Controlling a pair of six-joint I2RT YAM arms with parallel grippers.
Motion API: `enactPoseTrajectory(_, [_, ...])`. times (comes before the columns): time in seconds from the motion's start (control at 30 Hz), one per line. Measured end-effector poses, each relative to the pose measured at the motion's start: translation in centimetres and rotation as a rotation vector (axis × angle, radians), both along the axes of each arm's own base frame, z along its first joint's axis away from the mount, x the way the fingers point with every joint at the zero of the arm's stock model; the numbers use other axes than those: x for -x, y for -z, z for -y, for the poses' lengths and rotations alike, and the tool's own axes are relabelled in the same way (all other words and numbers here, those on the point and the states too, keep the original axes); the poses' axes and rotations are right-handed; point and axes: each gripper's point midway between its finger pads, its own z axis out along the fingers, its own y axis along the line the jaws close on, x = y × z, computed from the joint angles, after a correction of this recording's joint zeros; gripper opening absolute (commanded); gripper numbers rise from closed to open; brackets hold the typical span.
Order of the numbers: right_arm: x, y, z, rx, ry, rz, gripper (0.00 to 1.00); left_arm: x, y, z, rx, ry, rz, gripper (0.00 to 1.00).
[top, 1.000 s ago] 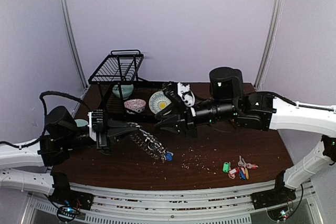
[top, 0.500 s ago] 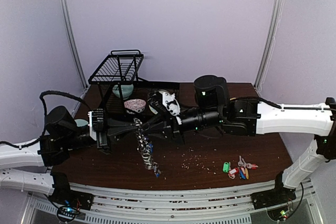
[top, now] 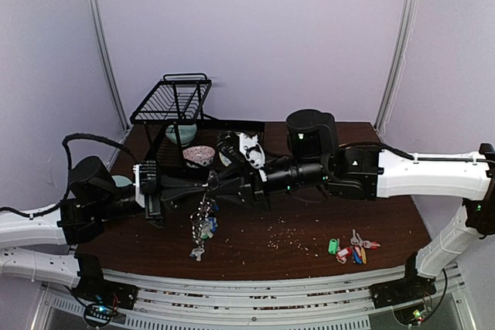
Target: Put the keys on the keyring
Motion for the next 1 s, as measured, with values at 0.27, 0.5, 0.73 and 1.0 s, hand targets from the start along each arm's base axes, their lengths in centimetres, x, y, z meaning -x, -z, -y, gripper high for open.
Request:
enactPoseTrajectory(0.27, [0.2, -0.5, -0.1, -0.008, -0.008, 0.012, 0.00, -0.1, 0.1, 0.0, -0.003, -0.004, -0.004, 0.00])
enactPoseTrajectory(0.5, [-0.6, 0.1, 0.1, 0.021, 0.043, 0.005, 0.00, -0.7, 0.6, 0.1, -0.018, -0.030, -0.018, 0.46])
enactPoseTrajectory(0.73, [-2.6, 3.1, 3.6, 0.152, 0.226, -0.065, 0.00, -2.5, -0.1, 0.1, -0.009, -0.122, -0.028, 0.63])
enactPoseTrajectory(1.0, [-5.0, 7.0, 9.4, 0.264, 0.450, -0.177, 0.00, -3.4, -0.2, -0.2, -0.007, -0.179, -0.027, 0.64])
